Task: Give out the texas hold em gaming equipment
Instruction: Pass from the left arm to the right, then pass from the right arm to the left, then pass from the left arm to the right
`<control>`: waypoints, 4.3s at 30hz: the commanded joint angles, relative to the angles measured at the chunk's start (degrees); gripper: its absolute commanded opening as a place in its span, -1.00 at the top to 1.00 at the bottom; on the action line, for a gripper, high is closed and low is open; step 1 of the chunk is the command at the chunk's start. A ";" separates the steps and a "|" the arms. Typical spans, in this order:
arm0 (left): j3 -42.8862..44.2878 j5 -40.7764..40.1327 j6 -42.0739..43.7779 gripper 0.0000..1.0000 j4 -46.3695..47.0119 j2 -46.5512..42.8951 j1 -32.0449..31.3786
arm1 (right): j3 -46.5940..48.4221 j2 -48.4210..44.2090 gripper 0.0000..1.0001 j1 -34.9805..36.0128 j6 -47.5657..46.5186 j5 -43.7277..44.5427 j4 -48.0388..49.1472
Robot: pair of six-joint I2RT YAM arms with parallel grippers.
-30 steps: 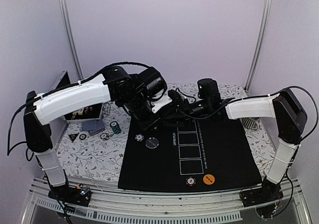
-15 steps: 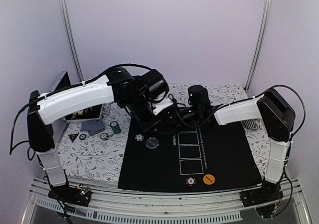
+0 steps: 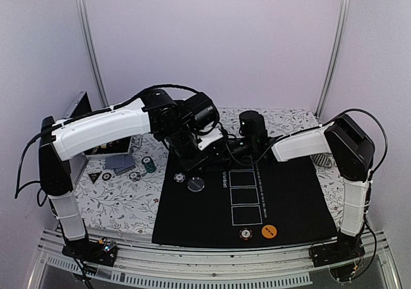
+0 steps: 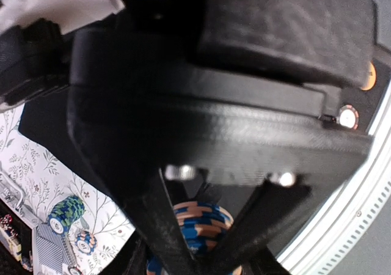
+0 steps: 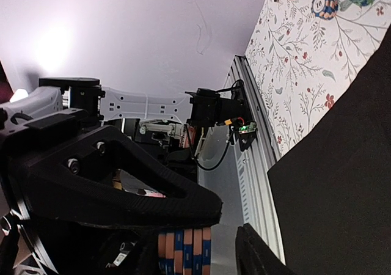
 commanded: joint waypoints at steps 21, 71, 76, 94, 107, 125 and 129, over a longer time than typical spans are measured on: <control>-6.49 -7.96 -1.60 -0.59 13.45 -7.57 0.32 | -0.09 -6.30 0.96 -5.46 -7.15 0.24 -8.75; -56.28 2.46 20.00 -0.09 100.65 -19.81 2.54 | -0.56 -14.91 0.95 -5.44 -6.28 1.91 -10.51; -56.06 3.10 20.05 0.32 100.64 -19.74 2.52 | -0.56 -14.86 0.95 -5.38 -6.41 1.88 -10.49; -53.10 -0.48 17.90 1.00 92.52 -19.54 2.50 | 1.56 -14.66 -0.10 -5.73 -13.14 6.78 -20.84; -52.55 -1.10 17.73 1.00 92.64 -18.85 2.55 | 5.58 -13.75 0.06 -5.72 -21.41 9.53 -30.94; -52.07 -0.46 17.53 1.00 90.52 -19.15 2.50 | 5.12 -14.74 0.85 -7.01 -23.67 9.70 -33.35; -54.19 -1.87 15.90 -0.37 90.76 -21.12 2.62 | 3.32 -16.07 0.94 -10.40 -24.48 9.00 -33.54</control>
